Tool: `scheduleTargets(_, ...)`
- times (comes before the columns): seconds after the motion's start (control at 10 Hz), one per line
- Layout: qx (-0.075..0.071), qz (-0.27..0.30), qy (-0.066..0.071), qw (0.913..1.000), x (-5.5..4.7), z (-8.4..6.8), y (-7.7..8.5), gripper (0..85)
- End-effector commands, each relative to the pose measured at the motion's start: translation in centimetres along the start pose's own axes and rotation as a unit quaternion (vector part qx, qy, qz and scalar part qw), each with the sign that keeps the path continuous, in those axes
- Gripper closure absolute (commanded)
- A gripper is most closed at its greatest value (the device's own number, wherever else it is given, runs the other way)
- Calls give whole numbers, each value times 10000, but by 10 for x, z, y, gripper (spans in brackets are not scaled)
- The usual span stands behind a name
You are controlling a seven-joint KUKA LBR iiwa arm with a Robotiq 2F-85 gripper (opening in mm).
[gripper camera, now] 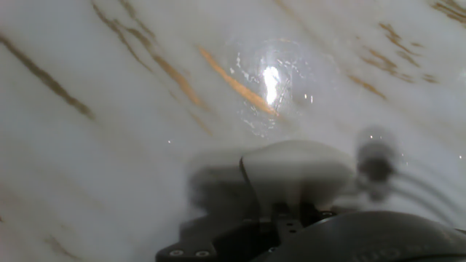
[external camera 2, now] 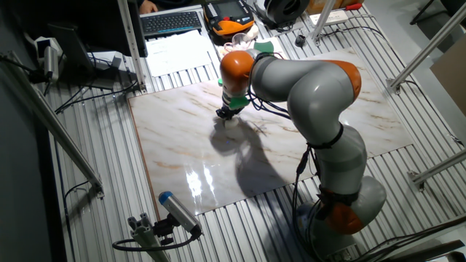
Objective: Clean the tabletop with a sponge
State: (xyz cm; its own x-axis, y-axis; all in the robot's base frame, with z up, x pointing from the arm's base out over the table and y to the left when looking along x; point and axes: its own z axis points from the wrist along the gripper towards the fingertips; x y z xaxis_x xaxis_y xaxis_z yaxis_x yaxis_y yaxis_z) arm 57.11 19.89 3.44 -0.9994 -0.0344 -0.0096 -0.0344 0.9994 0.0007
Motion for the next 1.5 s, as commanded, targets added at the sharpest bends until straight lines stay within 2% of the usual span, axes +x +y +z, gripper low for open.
scheduleTargets(0.0,-12,16,7,10000,-4,0,1,850)
scheduleTargets(0.4,-19,46,-39,10000,-12,7,1,850)
scheduleTargets(0.7,12,93,8,10000,-18,1,2,850)
scheduleTargets(0.8,-42,116,22,9999,-19,1,0,850)
scheduleTargets(1.4,-26,85,-32,10000,-19,1,-1,850)
